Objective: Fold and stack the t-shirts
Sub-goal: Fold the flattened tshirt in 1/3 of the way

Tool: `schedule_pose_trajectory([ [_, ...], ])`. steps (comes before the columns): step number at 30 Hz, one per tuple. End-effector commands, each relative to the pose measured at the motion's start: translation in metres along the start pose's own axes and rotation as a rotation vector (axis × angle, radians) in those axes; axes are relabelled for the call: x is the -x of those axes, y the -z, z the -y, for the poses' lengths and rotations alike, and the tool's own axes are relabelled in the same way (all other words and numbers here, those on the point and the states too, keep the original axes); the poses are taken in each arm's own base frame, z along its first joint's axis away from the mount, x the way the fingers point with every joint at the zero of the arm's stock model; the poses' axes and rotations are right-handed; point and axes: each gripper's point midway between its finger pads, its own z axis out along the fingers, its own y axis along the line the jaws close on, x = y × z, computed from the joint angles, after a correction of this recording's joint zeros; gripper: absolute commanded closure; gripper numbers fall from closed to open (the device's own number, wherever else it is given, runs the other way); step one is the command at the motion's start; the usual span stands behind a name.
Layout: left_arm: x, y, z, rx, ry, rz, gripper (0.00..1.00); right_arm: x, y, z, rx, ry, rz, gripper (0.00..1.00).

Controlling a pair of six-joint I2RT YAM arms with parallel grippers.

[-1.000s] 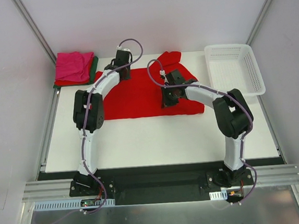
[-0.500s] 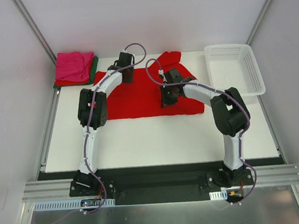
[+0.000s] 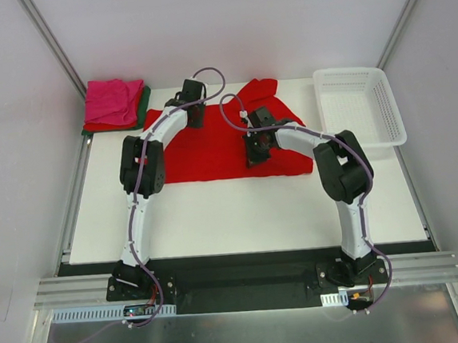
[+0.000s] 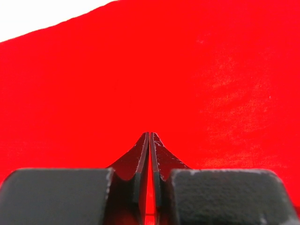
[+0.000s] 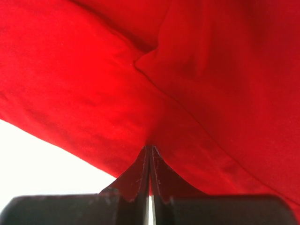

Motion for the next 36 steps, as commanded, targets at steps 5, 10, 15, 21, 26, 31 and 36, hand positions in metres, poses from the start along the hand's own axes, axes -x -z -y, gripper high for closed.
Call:
schedule_pose_trajectory([
  [5,0.007,-0.004,0.000,-0.001,-0.020,0.003,0.96,0.006,0.005,0.004,-0.019,0.012,0.000,0.99],
  [10,0.006,0.000,0.000,-0.001,-0.015,0.002,0.97,0.001,0.007,0.006,-0.027,0.010,-0.008,0.99],
  [15,0.008,0.015,-0.003,0.008,0.001,0.009,1.00,-0.003,0.005,0.009,-0.032,0.004,-0.019,0.99],
  [21,0.039,0.059,-0.013,0.032,0.030,0.101,1.00,-0.004,0.004,0.008,-0.027,0.006,-0.027,0.99],
  [26,0.070,0.122,-0.020,0.033,0.114,0.239,1.00,-0.002,0.005,0.008,-0.028,0.006,-0.020,0.99],
  [31,0.050,0.157,-0.012,-0.016,0.219,0.241,1.00,0.003,0.008,0.006,-0.024,0.009,-0.007,0.99],
  [36,-0.018,0.144,0.003,-0.022,0.261,0.148,1.00,0.007,0.010,0.004,-0.022,0.011,0.003,0.99],
])
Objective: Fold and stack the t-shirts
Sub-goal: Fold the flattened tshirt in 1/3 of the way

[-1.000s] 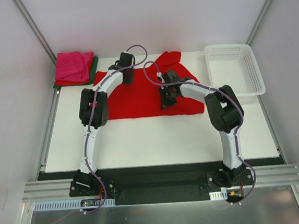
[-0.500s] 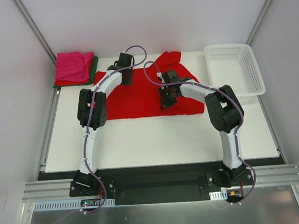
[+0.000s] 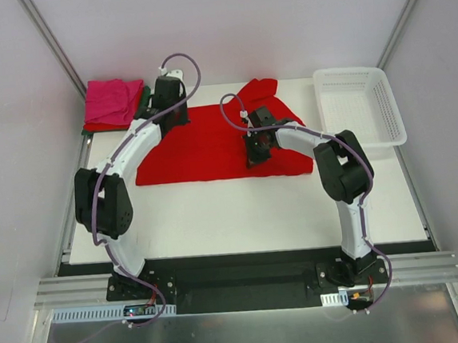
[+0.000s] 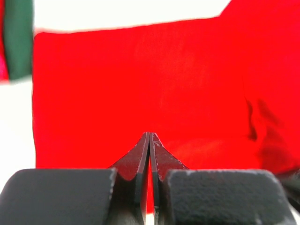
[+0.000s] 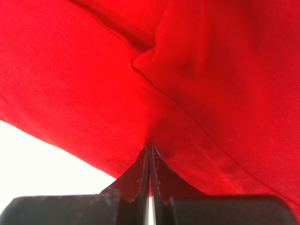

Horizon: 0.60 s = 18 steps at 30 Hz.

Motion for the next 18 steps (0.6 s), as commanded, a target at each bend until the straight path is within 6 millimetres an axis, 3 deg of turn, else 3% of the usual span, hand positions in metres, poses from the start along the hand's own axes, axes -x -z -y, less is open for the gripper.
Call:
schedule_pose_trajectory([
  [1,-0.063,0.000,0.007,0.011,0.071,-0.095,1.00,0.007,0.011,0.001,-0.019,0.012,0.007,0.99],
  [2,-0.085,-0.001,0.006,0.017,0.068,-0.134,1.00,0.008,0.011,0.001,-0.018,0.011,0.008,0.99],
  [4,-0.097,-0.001,0.009,0.012,0.082,-0.143,1.00,0.008,0.012,0.001,-0.018,0.012,0.010,0.99],
  [7,-0.131,-0.004,0.006,0.042,0.080,-0.200,1.00,0.007,0.012,0.000,-0.018,0.013,0.006,0.99],
  [10,-0.143,-0.008,0.007,0.054,0.079,-0.217,1.00,0.006,0.013,0.002,-0.022,0.011,0.006,0.99],
  [18,-0.150,-0.026,0.008,0.069,0.068,-0.242,1.00,0.004,0.015,0.003,-0.027,0.011,0.006,0.99],
])
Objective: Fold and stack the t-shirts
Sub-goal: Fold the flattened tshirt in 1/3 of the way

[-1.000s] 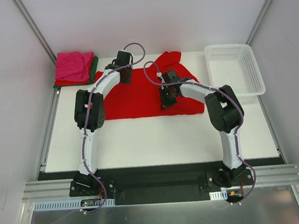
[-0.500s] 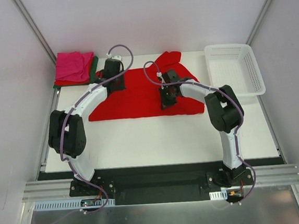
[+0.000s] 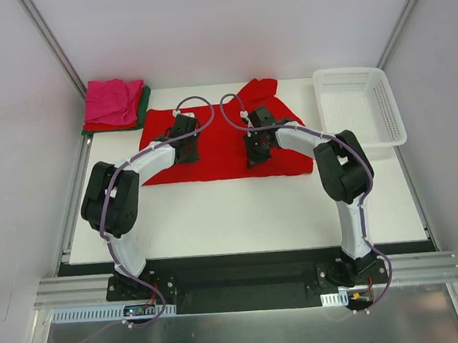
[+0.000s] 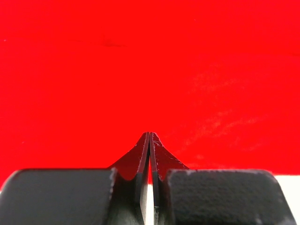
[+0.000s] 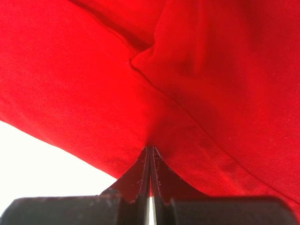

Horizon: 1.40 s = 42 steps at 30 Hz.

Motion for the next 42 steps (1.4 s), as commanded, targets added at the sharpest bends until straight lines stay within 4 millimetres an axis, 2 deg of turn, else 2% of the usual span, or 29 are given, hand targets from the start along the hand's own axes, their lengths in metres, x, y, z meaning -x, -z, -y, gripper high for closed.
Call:
schedule_pose_trajectory([
  [1,0.012,-0.012,0.003,0.019,0.024,0.027,1.00,0.004,0.014,0.003,-0.025,0.010,0.010,0.99],
  [9,-0.005,-0.023,0.004,0.019,0.023,-0.042,1.00,0.002,0.014,0.006,-0.026,0.004,0.002,0.99],
  [18,-0.032,-0.016,0.001,0.013,0.058,-0.116,1.00,-0.009,0.022,0.006,-0.025,-0.002,-0.022,0.99],
  [29,-0.062,0.001,-0.007,0.023,0.073,-0.154,1.00,-0.051,0.039,0.006,-0.038,-0.007,-0.086,0.99],
  [36,-0.080,0.024,-0.009,0.010,0.096,-0.158,1.00,-0.081,0.054,0.004,-0.059,0.005,-0.117,0.99],
  [39,-0.095,0.031,-0.010,0.012,0.093,-0.174,1.00,-0.092,0.057,0.004,-0.073,0.014,-0.129,0.99],
  [42,-0.104,0.038,-0.010,0.011,0.093,-0.174,1.00,-0.098,0.061,0.002,-0.079,0.021,-0.125,0.99],
])
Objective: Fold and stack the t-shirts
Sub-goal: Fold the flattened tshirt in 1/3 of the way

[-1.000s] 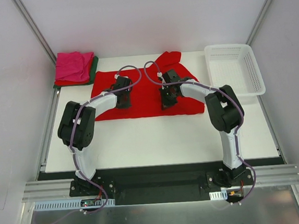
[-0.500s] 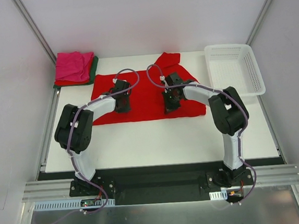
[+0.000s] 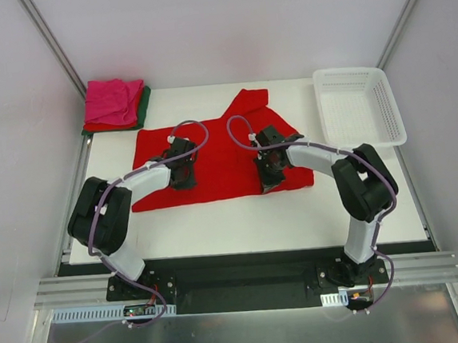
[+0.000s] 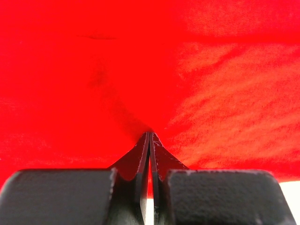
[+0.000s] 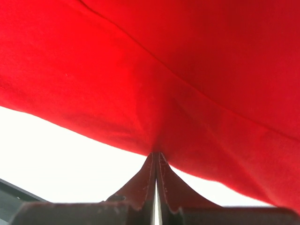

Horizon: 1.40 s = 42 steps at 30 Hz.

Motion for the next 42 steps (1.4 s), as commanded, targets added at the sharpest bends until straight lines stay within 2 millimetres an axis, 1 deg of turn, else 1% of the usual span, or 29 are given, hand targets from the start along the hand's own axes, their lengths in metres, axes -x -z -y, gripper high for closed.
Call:
schedule_pose_trajectory([
  [1,-0.020,0.017,-0.002,0.005,0.014,-0.019,1.00,-0.012,0.018,-0.003,-0.031,0.010,0.019,0.99],
  [3,-0.021,0.022,-0.003,0.009,0.015,-0.002,1.00,-0.011,0.024,-0.003,-0.044,0.019,0.046,0.99],
  [4,-0.021,0.023,-0.002,0.007,0.009,0.001,1.00,-0.007,0.032,-0.010,-0.037,0.040,0.077,0.99],
  [6,-0.019,0.025,-0.001,0.005,0.008,0.013,1.00,-0.001,0.044,-0.012,-0.050,0.051,0.114,0.99],
  [8,-0.018,0.026,0.000,0.006,0.004,0.017,1.00,0.015,0.067,-0.022,-0.033,0.070,0.190,0.99],
  [10,-0.016,0.026,0.000,0.008,0.006,0.020,1.00,0.026,0.083,-0.025,-0.038,0.077,0.247,0.99],
  [11,-0.016,0.026,0.000,0.006,0.006,0.021,1.00,0.038,0.099,-0.030,-0.034,0.090,0.303,0.99],
  [13,-0.017,0.026,0.000,0.008,0.004,0.021,1.00,0.053,0.109,-0.021,-0.095,0.096,0.367,0.99],
  [14,-0.017,0.026,-0.001,0.011,0.004,0.019,1.00,0.061,0.112,-0.020,-0.115,0.094,0.388,0.99],
  [15,-0.017,0.025,0.000,0.011,0.002,0.019,1.00,0.068,0.112,-0.013,-0.153,0.117,0.404,0.99],
  [17,-0.017,0.026,0.000,0.011,0.003,0.021,1.00,0.077,0.105,-0.005,-0.172,0.110,0.414,0.99],
  [18,-0.016,0.026,0.000,0.010,0.003,0.022,1.00,0.083,0.095,-0.002,-0.175,0.104,0.405,0.99],
  [19,-0.015,0.026,0.000,0.011,0.002,0.024,1.00,0.088,0.091,0.005,-0.183,0.089,0.408,0.99],
  [20,-0.015,0.026,-0.001,0.013,0.002,0.027,1.00,0.095,0.087,0.008,-0.184,0.081,0.426,0.99],
  [21,-0.015,0.027,-0.001,0.015,0.002,0.030,1.00,0.098,0.076,0.014,-0.199,0.073,0.410,0.99],
  [23,-0.014,0.026,-0.002,0.021,0.002,0.031,1.00,0.108,0.068,0.023,-0.211,0.055,0.416,0.99],
  [24,-0.014,0.026,-0.002,0.021,0.004,0.031,1.00,0.110,0.063,0.026,-0.211,0.050,0.411,0.99],
  [25,-0.015,0.026,-0.002,0.021,0.003,0.028,1.00,0.114,0.054,0.031,-0.218,0.043,0.395,0.99],
  [27,-0.015,0.025,-0.001,0.019,0.003,0.025,1.00,0.118,0.045,0.037,-0.220,0.035,0.388,0.99],
  [28,-0.015,0.025,-0.001,0.019,0.003,0.025,1.00,0.119,0.036,0.040,-0.223,0.033,0.368,0.99],
  [31,-0.015,0.026,-0.003,0.028,0.002,0.032,1.00,0.115,0.023,0.045,-0.223,0.027,0.333,0.99],
  [34,-0.015,0.026,-0.005,0.034,0.000,0.033,1.00,0.104,0.016,0.047,-0.222,0.014,0.299,0.99],
  [37,-0.017,0.024,-0.005,0.035,-0.002,0.025,1.00,0.091,0.010,0.050,-0.223,-0.006,0.263,0.99],
  [39,-0.017,0.023,-0.005,0.036,-0.005,0.024,1.00,0.077,0.005,0.052,-0.226,-0.020,0.223,0.99],
  [41,-0.018,0.023,-0.005,0.037,-0.008,0.021,1.00,0.068,0.006,0.054,-0.230,-0.024,0.205,0.99],
  [42,-0.018,0.023,-0.006,0.039,-0.010,0.022,1.00,0.058,0.003,0.056,-0.232,-0.054,0.186,0.99],
])
